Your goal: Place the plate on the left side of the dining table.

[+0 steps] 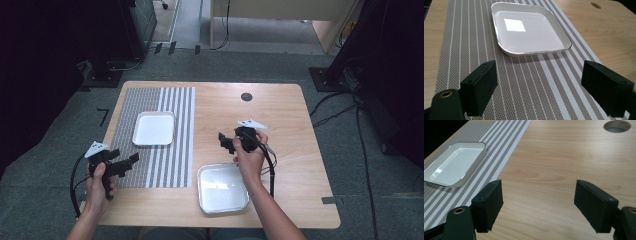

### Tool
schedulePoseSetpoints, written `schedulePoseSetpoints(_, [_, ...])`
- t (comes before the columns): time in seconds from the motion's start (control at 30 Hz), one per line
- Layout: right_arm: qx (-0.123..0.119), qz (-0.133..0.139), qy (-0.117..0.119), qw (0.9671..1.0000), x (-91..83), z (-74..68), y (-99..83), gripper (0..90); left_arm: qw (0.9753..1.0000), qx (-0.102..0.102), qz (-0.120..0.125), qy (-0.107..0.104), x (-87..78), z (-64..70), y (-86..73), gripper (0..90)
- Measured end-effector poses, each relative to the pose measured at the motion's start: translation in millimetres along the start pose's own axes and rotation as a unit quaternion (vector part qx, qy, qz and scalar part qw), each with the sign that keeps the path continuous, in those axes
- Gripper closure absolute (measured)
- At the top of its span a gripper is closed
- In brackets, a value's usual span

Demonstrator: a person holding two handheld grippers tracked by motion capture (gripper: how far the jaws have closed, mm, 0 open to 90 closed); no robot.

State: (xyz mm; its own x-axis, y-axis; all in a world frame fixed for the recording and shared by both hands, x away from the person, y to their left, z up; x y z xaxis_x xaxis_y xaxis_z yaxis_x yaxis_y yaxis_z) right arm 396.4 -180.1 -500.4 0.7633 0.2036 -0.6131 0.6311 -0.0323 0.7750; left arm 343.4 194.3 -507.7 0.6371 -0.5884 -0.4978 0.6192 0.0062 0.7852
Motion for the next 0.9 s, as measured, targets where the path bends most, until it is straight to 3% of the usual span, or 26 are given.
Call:
schedulePoseSetpoints(0.2, [0.003, 0.011, -0.01, 0.9999, -14.5, 20.8, -3.2, 22.0, 0.9999, 0.012, -0.001, 0.004, -5.6, 4.9, -10.7, 11.3])
schedulePoseSetpoints(0.63, [0.025, 0.01, -0.045, 0.9986, -49.0, 92.5, -31.3, 22.0, 0.9993, 0.024, -0.018, 0.022, -22.8, 5.1, -28.7, 11.4])
schedulePoseSetpoints(0.9, [0.02, 0.008, -0.06, 0.998, -62.6, 115.2, -48.9, 22.1, 0.9985, 0.027, -0.026, 0.04, -31.2, -3.1, -41.3, 11.4])
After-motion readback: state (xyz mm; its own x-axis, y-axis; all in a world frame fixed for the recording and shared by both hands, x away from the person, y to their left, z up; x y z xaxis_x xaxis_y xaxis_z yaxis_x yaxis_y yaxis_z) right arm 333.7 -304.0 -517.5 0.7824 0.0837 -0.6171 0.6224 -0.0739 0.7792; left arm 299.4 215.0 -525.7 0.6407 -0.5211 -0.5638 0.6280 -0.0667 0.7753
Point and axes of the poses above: each handheld gripper's, and its own axes: x roughly forward along the jaws, y roughly out of its top, z roughly to its right, the point moved 7 cm from there along x, roughly forward along the jaws, and after that the axes turned 11 degrees about -y, right-handed, at the moved point
